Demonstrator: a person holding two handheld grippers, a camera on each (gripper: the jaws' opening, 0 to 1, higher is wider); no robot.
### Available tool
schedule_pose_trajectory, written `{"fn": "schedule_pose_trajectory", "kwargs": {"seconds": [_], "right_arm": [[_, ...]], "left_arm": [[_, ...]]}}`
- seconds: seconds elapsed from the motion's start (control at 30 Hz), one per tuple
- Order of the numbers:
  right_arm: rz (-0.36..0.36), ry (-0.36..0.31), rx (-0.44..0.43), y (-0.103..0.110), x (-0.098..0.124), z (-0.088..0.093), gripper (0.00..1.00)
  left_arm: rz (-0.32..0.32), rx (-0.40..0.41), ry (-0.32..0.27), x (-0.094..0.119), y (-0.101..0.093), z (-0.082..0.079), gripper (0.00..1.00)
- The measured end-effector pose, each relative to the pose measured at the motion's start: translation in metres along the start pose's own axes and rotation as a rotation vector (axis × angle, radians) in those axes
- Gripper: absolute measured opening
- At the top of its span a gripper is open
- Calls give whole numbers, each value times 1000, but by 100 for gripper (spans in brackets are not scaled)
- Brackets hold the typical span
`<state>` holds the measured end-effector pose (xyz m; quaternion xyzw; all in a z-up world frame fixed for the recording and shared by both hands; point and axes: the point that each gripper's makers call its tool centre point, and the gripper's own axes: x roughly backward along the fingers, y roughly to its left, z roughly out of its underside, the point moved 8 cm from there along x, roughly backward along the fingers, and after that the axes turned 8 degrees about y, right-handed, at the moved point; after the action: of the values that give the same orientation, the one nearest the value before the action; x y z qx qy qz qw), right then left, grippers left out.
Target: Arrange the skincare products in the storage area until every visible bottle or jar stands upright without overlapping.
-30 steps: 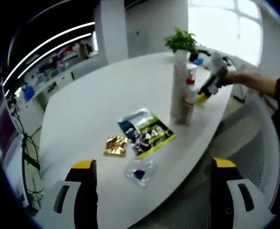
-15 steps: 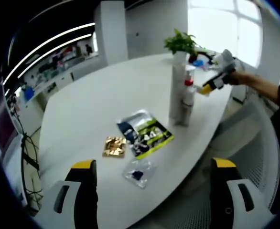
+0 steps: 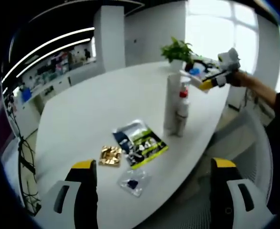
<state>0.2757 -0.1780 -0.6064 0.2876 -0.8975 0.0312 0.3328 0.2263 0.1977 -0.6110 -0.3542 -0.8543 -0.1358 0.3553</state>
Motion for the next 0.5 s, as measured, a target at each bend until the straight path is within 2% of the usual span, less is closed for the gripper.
{"fn": "schedule_pose_trajectory", "kwargs": {"seconds": [0.27,0.5], "right_arm": [[-43,-87,44,25,16,-21,18],[-102,-125,62,48,19,-31,18]], "left_arm": [[8,0,-12,2,-2,-2,97],[33,14,-57,3,-6,-8,97]]}}
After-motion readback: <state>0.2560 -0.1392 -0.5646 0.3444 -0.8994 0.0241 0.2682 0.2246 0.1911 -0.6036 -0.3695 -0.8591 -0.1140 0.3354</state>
